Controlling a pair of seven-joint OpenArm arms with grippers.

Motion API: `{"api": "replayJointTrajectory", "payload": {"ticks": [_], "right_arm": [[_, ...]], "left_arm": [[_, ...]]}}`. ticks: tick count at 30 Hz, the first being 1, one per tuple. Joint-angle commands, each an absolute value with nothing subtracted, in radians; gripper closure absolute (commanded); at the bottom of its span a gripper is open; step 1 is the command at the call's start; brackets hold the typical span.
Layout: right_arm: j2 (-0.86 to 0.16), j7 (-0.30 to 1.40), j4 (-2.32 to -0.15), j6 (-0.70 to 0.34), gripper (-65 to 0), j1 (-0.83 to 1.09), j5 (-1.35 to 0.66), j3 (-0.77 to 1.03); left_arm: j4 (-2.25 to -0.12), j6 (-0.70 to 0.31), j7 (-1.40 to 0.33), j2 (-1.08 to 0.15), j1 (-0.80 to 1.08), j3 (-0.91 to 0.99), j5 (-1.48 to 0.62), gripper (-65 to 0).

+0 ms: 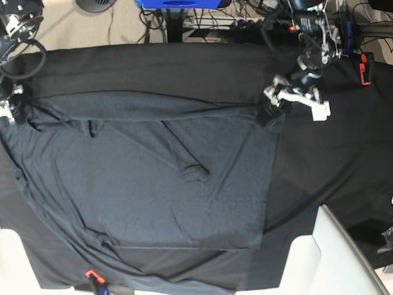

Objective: Fold the T-shirt properly
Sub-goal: 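Lower the left gripper onto the grey shirt's side edge and grasp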

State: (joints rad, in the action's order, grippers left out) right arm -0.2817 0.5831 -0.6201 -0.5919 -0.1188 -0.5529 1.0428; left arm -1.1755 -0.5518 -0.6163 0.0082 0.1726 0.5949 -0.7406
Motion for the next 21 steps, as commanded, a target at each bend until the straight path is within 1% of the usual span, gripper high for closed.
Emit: {"api": "replayJointTrajectory", "payload": {"ticks": [1, 6, 7, 8, 9, 11, 12, 14, 17, 21], "right_arm": [[-0.294, 0.607, -0.627, -0.581, -0.2, -0.12, -0.527, 1.04], [-0.309, 0.607, -0.622, -0.581, -0.2, -0.119, -0.527, 1.04], [-0.309, 0.607, -0.622, -0.581, -0.2, -0.119, -0.527, 1.04], [-0.309, 0.607, -0.622, -0.581, -0.2, -0.119, -0.527, 1.04], [-0.311, 0.607, -0.622, -0.581, -0.2, -0.119, -0.527, 1.04], [-0.312, 0.607, -0.622, -0.581, -0.2, -0.119, -0.527, 1.04], [-0.312, 0.607, -0.622, -0.581, -0.2, -0.119, -0.527, 1.04], [-0.312, 0.607, -0.622, -0.581, -0.2, -0.119, -0.527, 1.04], [-0.312, 0.608, -0.622, -0.581, -0.2, -0.119, -0.527, 1.04], [-0.312, 0.608, -0.628, -0.581, -0.2, -0.116, -0.527, 1.04]], "left_arm": [[-1.168, -0.533, -0.645, 0.01, 0.173, 0.593, -0.711, -51.8], [-1.162, -0.532, -0.644, 0.022, 0.151, 0.596, -0.705, -51.5], [-1.162, -0.532, -0.644, 0.025, 0.15, 0.595, -0.705, -50.5], [-1.162, -0.532, -0.644, 0.025, 0.15, 0.595, -0.705, -47.9], [-1.164, -0.532, -0.644, 0.027, 0.148, 0.593, -0.705, -42.3], [-1.164, -0.532, -0.644, 0.028, 0.139, 0.593, -0.705, -26.3], [-1.162, -0.529, -0.644, 0.028, 0.136, 0.595, -0.705, -16.3], [-1.162, -0.496, -0.644, 0.028, 0.133, 0.595, -0.705, 0.0], [-1.167, -0.438, -0.633, 0.027, 0.13, 0.596, -0.707, 0.0], [-1.21, -0.43, -0.618, 0.025, 0.136, 0.595, -0.711, 0.0]]}}
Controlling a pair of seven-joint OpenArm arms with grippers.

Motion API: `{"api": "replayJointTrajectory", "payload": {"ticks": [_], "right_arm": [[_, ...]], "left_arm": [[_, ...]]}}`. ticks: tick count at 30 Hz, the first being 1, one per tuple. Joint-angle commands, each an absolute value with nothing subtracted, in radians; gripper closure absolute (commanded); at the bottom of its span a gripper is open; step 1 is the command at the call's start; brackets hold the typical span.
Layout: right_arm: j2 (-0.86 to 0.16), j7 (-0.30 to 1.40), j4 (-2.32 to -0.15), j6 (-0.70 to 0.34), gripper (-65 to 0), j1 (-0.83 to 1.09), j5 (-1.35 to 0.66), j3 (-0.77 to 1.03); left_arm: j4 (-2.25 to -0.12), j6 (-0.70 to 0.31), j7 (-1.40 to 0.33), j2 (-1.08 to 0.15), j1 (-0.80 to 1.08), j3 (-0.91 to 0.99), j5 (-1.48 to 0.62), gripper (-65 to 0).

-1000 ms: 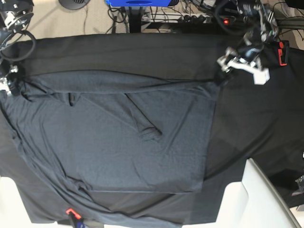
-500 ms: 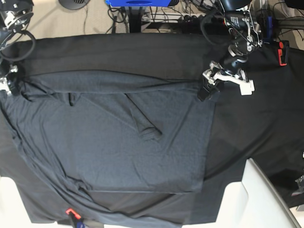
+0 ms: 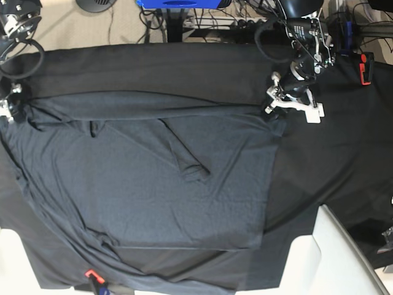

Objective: Fold the T-shirt properly
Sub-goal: 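Lower the left gripper onto the grey shirt's side edge and grasp, then pull the grasped side edge with the left gripper away from the shirt body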

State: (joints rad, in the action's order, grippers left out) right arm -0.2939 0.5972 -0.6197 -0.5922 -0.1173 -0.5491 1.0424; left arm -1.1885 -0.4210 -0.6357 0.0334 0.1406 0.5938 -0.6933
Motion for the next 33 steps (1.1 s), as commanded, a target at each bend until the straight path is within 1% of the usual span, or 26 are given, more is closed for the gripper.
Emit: {"api": "replayJointTrajectory", "payload": {"ticks": [1, 5, 8, 12, 15, 20, 26, 33], "right_arm": [[-0.312, 0.608, -0.628, -0.581, -0.2, -0.111, -0.527, 1.041], [-0.306, 0.61, -0.7, -0.581, -0.2, -0.077, -0.532, 1.044], [-0.302, 0.667, -0.771, -0.581, -0.2, -0.059, -0.533, 1.047], [-0.272, 0.745, -0.908, -0.581, -0.2, -0.016, -0.533, 1.049], [-0.232, 0.791, -1.0, -0.581, 0.0, 0.022, -0.533, 1.049], [-0.182, 0.839, -1.132, -0.581, 0.0, 0.076, -0.533, 1.049], [-0.179, 0.894, -1.176, -0.581, 0.0, 0.111, -0.533, 1.05], [-0.183, 0.897, -1.176, -0.581, 0.0, 0.163, -0.533, 1.087]], "left_arm": [[-1.236, -0.43, -0.627, 0.025, 0.14, 0.593, -0.711, 0.0], [-1.33, -0.429, -0.7, 0.022, 0.177, 0.596, -0.711, 0.0], [-1.382, -0.429, -0.74, 0.022, 0.211, 0.596, -0.711, 0.0], [-1.443, -0.429, -0.783, 0.022, 0.262, 0.596, -0.711, 0.0], [-1.497, -0.429, -0.789, 0.027, 0.311, 0.596, -0.711, 0.0], [-1.575, -0.429, -0.819, 0.027, 0.378, 0.596, -0.713, 0.0], [-1.65, -0.429, -0.823, 0.022, 0.455, 0.598, -0.713, 0.0], [-1.666, -0.429, -0.823, 0.021, 0.516, 0.598, -0.713, 0.0]]}}
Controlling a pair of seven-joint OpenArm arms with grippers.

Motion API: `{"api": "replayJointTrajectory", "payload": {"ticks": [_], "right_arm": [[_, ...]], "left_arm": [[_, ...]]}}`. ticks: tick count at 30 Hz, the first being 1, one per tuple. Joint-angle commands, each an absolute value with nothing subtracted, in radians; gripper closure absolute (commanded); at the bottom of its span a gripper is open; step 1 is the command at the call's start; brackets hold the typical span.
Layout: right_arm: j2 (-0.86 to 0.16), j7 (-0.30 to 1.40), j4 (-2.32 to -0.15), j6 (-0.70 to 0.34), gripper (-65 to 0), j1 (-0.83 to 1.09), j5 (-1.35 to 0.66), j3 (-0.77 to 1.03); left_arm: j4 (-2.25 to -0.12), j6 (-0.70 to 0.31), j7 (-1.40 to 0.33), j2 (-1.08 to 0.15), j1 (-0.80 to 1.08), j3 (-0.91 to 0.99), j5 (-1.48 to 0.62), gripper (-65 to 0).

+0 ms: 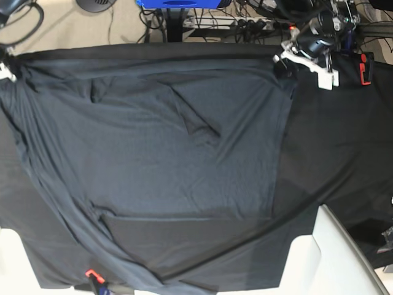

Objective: Fold the T-shirt properly
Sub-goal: 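Pull the grasped side edge with the left gripper away from the shirt body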

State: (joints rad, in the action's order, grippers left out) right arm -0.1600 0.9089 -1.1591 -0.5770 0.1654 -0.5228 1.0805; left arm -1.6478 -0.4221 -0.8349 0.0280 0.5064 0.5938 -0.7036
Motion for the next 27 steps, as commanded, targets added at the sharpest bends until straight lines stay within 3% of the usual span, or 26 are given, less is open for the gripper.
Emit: {"api": "replayJointTrajectory", "payload": {"ticks": [1, 27], "right_arm": [[-0.183, 0.897, -1.176, -0.581, 0.0, 0.168, -0.532, 1.086], [-0.183, 0.897, -1.171, -0.581, 0.0, 0.153, -0.526, 1.081]], "left_arm": [[-1.666, -0.429, -0.823, 0.021, 0.518, 0.598, -0.713, 0.0], [-1.656, -0.429, -0.822, 0.045, 0.53, 0.711, -0.707, 0.0]]}}
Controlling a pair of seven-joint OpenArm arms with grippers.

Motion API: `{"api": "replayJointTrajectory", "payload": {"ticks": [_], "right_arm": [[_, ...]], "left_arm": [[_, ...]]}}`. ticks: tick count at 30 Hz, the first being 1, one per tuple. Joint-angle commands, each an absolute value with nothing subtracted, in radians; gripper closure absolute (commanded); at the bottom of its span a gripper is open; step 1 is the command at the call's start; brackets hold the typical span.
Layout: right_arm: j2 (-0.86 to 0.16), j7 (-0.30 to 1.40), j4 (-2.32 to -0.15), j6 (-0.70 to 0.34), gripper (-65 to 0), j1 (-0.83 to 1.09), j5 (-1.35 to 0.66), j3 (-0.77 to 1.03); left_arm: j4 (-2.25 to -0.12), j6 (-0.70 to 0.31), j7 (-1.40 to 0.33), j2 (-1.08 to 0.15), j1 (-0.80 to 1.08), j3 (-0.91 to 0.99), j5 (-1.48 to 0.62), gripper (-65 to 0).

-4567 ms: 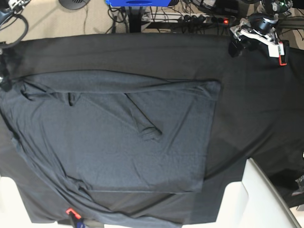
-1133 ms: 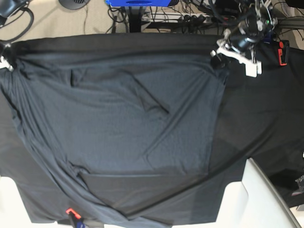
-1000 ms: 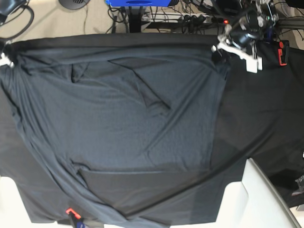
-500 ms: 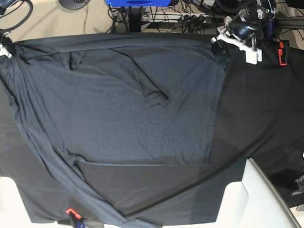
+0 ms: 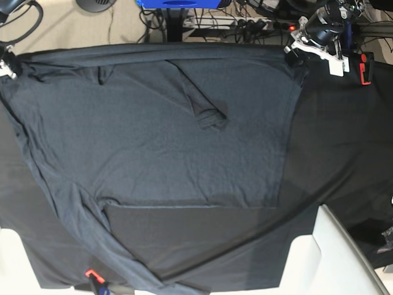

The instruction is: Fold the T-shirt properly

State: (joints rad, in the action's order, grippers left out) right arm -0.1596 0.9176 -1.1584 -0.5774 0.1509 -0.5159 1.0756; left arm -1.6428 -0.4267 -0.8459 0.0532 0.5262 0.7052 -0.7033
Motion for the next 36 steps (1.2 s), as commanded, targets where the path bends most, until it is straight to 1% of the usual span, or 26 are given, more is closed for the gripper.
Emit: {"api": "replayJointTrajectory", "payload": {"ticks": [1, 6, 7, 8, 10, 11, 12, 13, 14, 15, 16, 18, 19, 21, 23, 24, 26, 32, 36], "right_arm": [[-0.183, 0.897, -1.171, -0.581, 0.0, 0.153, -0.526, 1.081], [-0.182, 0.897, -1.17, -0.578, -1.1, 0.153, -0.526, 1.082], [-0.182, 0.897, -1.17, -0.567, -3.5, 0.154, -0.526, 1.082], [-0.182, 0.897, -1.17, -0.539, -7.4, 0.154, -0.526, 1.082], [-0.182, 0.897, -1.17, -0.499, -18.5, 0.154, -0.526, 1.082], [-0.182, 0.897, -1.17, -0.493, -22.8, 0.154, -0.526, 1.082], [-0.182, 0.897, -1.171, -0.493, -28.2, 0.154, -0.526, 1.082], [-0.182, 0.897, -1.173, -0.493, -32.1, 0.154, -0.527, 1.082], [-0.182, 0.897, -1.173, -0.493, -35.0, 0.154, -0.527, 1.082], [-0.182, 0.897, -1.173, -0.492, -36.5, 0.154, -0.527, 1.084], [-0.182, 0.897, -1.175, -0.492, -37.2, 0.154, -0.527, 1.086], [-0.183, 0.897, -1.175, -0.489, -37.2, 0.154, -0.527, 1.089], [-0.183, 0.897, -1.175, -0.489, -37.2, 0.154, -0.527, 1.09], [-0.185, 0.897, -1.175, -0.489, -37.2, 0.154, -0.527, 1.09], [-0.186, 0.897, -1.175, -0.489, -37.4, 0.154, -0.527, 1.09], [-0.186, 0.894, -1.176, -0.489, -37.4, 0.154, -0.527, 1.09], [-0.188, 0.889, -1.193, -0.487, -37.4, 0.154, -0.527, 1.092], [-0.186, 0.888, -1.326, -0.481, -37.4, 0.165, -0.526, 1.093], [-0.186, 0.863, -1.383, -0.421, -37.5, 0.163, -0.526, 1.09]], "left_arm": [[-1.656, -0.429, -0.822, 0.045, 0.53, 0.711, -0.707, 0.0], [-1.655, -0.429, -0.822, 0.044, 0.529, 0.711, -0.707, 0.0], [-1.655, -0.429, -0.822, 0.044, 0.529, 0.711, -0.707, 0.0], [-1.655, -0.429, -0.822, 0.044, 0.529, 0.711, -0.707, 0.0], [-1.655, -0.429, -0.822, 0.044, 0.529, 0.711, -0.705, 0.0], [-1.655, -0.429, -0.822, 0.044, 0.529, 0.711, -0.705, 0.0], [-1.655, -0.429, -0.822, 0.044, 0.529, 0.711, -0.705, -3.1], [-1.655, -0.429, -0.822, 0.044, 0.529, 0.711, -0.705, -9.1], [-1.655, -0.429, -0.822, 0.042, 0.529, 0.711, -0.705, -15.8], [-1.655, -0.429, -0.822, 0.042, 0.529, 0.711, -0.705, -22.4], [-1.655, -0.429, -0.822, 0.042, 0.529, 0.711, -0.705, -27.6], [-1.655, -0.429, -0.822, 0.042, 0.529, 0.711, -0.705, -40.6], [-1.655, -0.429, -0.822, 0.042, 0.529, 0.711, -0.705, -46.1], [-1.658, -0.429, -0.822, 0.042, 0.529, 0.711, -0.705, -56.1], [-1.664, -0.429, -0.822, 0.042, 0.529, 0.716, -0.705, -63.2], [-1.666, -0.429, -0.819, 0.042, 0.529, 0.719, -0.707, -65.0], [-1.666, -0.429, -0.817, 0.041, 0.526, 0.728, -0.708, -65.0], [-1.667, -0.429, -0.822, 0.033, 0.461, 0.866, -0.708, -65.0], [-1.667, -0.429, -0.822, 0.001, 0.435, 0.915, -0.708, -65.0]]}}
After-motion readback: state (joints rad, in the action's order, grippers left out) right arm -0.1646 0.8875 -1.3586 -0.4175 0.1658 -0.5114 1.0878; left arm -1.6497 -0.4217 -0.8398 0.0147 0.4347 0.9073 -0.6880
